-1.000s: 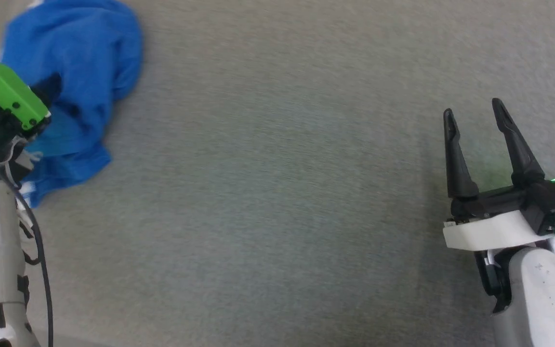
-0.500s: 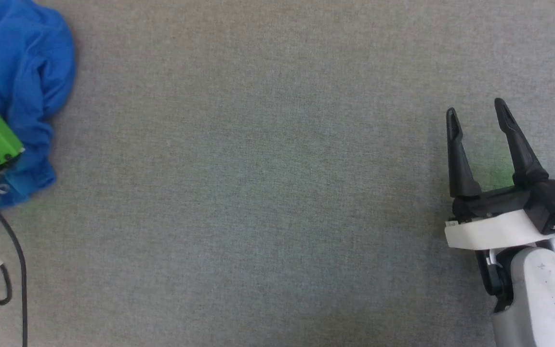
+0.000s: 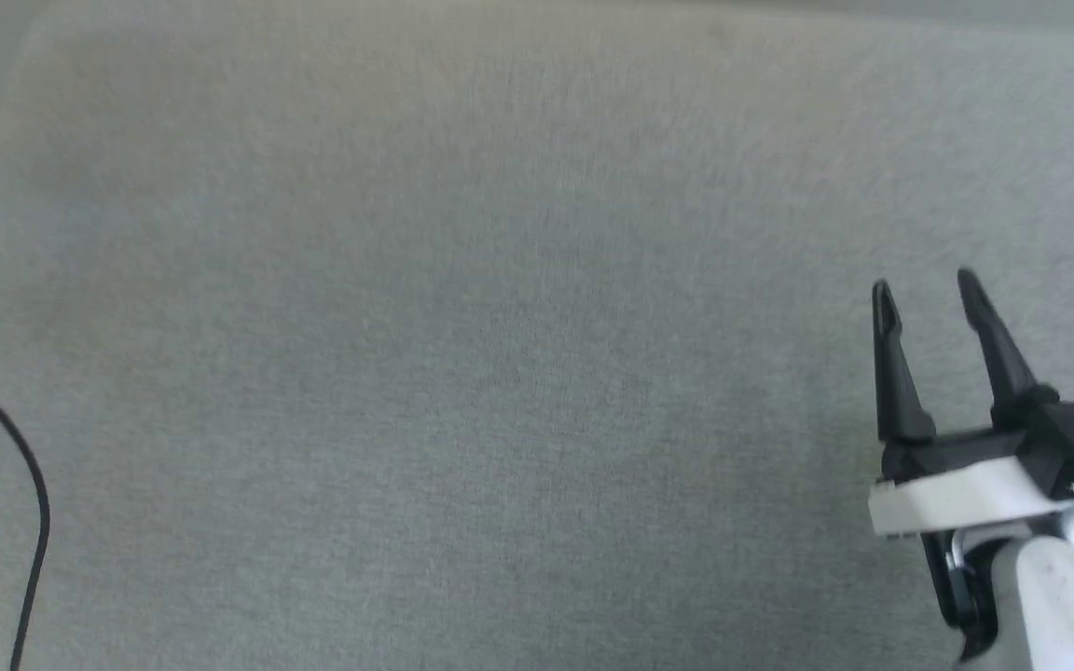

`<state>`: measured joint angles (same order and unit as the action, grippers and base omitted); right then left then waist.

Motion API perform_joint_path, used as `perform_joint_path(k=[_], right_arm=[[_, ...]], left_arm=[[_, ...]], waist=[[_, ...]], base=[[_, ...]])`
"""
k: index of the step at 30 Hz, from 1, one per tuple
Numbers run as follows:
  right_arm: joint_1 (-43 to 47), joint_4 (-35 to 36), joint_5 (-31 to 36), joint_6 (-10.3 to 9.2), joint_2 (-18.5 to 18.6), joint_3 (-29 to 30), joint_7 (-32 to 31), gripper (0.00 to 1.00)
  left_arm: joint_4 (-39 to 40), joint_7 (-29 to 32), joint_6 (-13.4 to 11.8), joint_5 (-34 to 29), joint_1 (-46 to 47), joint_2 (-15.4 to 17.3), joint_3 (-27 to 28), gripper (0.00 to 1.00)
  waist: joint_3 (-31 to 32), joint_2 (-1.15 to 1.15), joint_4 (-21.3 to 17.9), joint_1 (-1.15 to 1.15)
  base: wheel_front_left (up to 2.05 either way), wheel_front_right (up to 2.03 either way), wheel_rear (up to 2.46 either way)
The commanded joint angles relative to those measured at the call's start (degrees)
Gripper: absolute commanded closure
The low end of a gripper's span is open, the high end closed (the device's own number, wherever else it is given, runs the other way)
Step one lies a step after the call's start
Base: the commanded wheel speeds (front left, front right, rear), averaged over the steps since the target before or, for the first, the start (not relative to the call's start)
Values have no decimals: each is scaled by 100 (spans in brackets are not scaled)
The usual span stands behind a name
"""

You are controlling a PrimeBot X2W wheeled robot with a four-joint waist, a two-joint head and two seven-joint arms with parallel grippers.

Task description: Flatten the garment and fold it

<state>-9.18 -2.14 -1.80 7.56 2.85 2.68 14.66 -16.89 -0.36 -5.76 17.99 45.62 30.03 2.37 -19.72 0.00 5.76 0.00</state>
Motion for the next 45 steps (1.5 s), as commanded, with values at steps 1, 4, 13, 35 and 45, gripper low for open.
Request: perform_joint_path(k=[1,4,13,35,45], right_arm=[[217,-18,-119,-8,3,37,33,0],[360,-24,-183,-8,3,55,33,0],[679,-25,-259,-8,3,98,34,0],[777,-23,-311,-8,3,-62,34,0],[855,-44,-299,-8,3,-66,34,0]], left_arm=[[10,-209,244,-164,369,-159,-366,100],[66,-247,510,-165,548,-426,-765,100],[137,-146,961,171,410,-1469,-1683,100],[-2479,3027,1234,1280,-1327,-2702,-4031,100],[-2215,2522,1014,1452,-1312,-2711,-3924,0]], waist=[[928,0,-288,0],[1146,0,-481,0],[1410,0,-1099,0],[1388,0,-1860,0],[1467,0,-1663,0]], base=[[0,0,0],[0,0,0],[0,0,0],[0,0,0],[0,0,0]])
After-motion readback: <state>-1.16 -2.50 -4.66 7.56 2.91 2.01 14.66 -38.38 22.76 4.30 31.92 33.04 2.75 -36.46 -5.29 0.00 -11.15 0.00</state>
